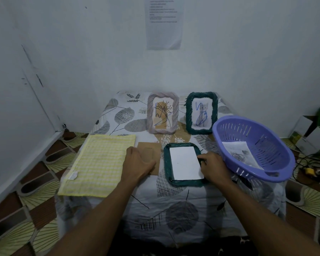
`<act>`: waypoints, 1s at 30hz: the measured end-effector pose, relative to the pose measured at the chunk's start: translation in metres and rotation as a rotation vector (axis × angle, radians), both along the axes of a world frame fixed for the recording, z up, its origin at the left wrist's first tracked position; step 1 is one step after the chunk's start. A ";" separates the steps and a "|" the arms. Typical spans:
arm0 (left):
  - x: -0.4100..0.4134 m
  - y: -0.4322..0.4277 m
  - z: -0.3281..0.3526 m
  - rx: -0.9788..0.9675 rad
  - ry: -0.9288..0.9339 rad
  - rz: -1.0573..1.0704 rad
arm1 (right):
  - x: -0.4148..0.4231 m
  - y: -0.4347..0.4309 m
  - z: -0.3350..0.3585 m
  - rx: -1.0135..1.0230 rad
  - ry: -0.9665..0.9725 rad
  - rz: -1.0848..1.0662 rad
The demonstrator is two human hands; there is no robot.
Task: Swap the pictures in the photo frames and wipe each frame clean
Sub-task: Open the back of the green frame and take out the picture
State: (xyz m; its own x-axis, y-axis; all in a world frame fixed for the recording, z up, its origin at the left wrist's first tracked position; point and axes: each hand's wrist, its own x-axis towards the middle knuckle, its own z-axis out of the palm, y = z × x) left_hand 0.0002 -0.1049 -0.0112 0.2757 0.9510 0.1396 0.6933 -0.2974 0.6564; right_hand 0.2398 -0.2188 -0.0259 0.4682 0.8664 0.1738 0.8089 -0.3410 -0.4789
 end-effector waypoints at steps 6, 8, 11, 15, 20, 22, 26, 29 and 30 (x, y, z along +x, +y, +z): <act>0.002 0.003 -0.014 0.097 0.074 -0.036 | -0.004 0.002 -0.003 0.011 0.004 0.022; 0.008 0.002 -0.011 0.207 0.098 -0.034 | -0.008 0.002 -0.001 0.029 0.005 0.038; 0.027 0.000 -0.004 0.246 0.117 -0.089 | -0.014 0.001 0.003 0.045 0.018 0.028; 0.053 -0.004 -0.010 0.156 0.145 -0.164 | -0.013 0.000 -0.001 0.047 0.040 0.025; 0.062 -0.008 -0.018 0.165 0.167 -0.099 | -0.017 -0.004 -0.004 0.095 0.062 0.005; 0.061 -0.007 -0.017 0.132 0.120 -0.082 | -0.018 -0.005 -0.006 0.105 0.058 -0.005; 0.061 -0.008 -0.015 0.083 0.050 -0.080 | -0.019 -0.006 -0.009 0.127 0.045 -0.015; 0.062 -0.009 -0.013 0.049 -0.003 -0.053 | -0.020 -0.006 -0.009 0.125 0.035 -0.006; 0.062 -0.009 -0.012 0.033 -0.027 -0.045 | -0.020 -0.006 -0.009 0.126 0.037 -0.006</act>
